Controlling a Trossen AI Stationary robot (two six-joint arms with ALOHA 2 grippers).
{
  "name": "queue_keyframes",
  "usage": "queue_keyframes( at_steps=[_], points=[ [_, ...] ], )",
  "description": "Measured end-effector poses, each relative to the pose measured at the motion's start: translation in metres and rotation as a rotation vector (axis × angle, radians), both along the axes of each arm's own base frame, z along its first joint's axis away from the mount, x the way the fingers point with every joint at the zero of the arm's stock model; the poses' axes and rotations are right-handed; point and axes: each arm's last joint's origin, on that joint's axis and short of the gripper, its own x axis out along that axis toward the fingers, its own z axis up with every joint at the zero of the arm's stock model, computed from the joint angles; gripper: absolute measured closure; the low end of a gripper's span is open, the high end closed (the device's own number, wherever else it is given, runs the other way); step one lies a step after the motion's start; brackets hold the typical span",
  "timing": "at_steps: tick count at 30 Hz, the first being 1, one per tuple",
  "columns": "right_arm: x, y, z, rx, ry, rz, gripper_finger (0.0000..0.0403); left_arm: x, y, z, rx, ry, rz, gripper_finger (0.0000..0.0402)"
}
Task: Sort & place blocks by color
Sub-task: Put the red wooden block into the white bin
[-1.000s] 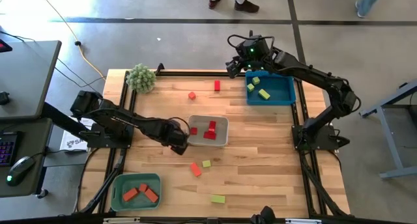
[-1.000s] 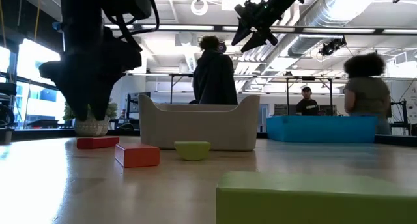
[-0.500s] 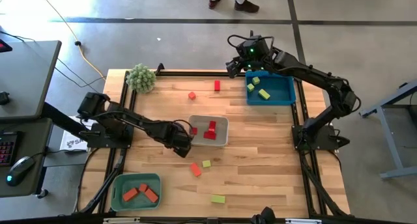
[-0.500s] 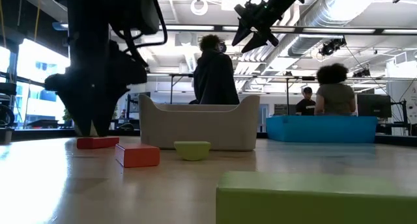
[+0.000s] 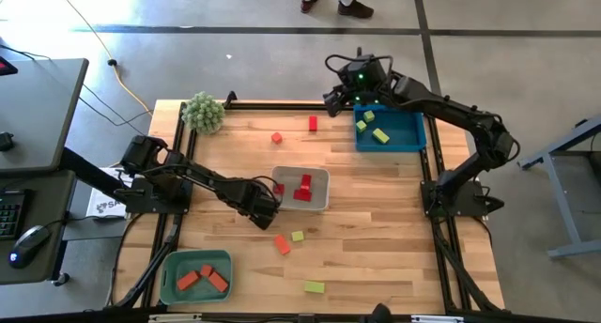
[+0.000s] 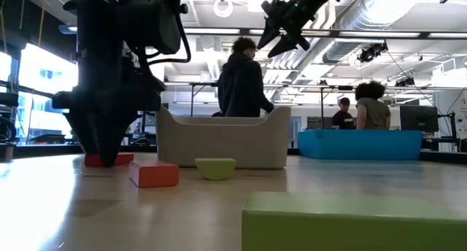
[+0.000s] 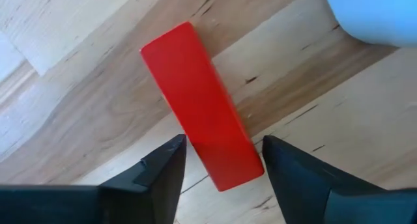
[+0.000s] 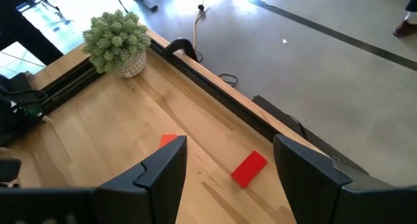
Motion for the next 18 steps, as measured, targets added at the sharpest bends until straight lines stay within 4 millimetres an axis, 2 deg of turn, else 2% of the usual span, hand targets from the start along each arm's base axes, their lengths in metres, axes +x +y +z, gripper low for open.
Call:
queue_keyframes(
  at_steps=[9,15,18],
  points=[
    [0.004,0.006,0.0,-0.001,0.001,0.024,0.0187,0.0,0.0,0.0,-0.015,0.018,-0.142,0.0322],
    [0.006,0.011,0.0,0.0,0.001,0.04,0.0187,-0.005,0.001,0.006,-0.013,0.036,-0.173,0.0328],
    [0.008,0.014,0.0,0.001,0.002,0.051,0.0187,-0.015,0.004,0.011,-0.006,0.102,-0.178,0.0328]
  ],
)
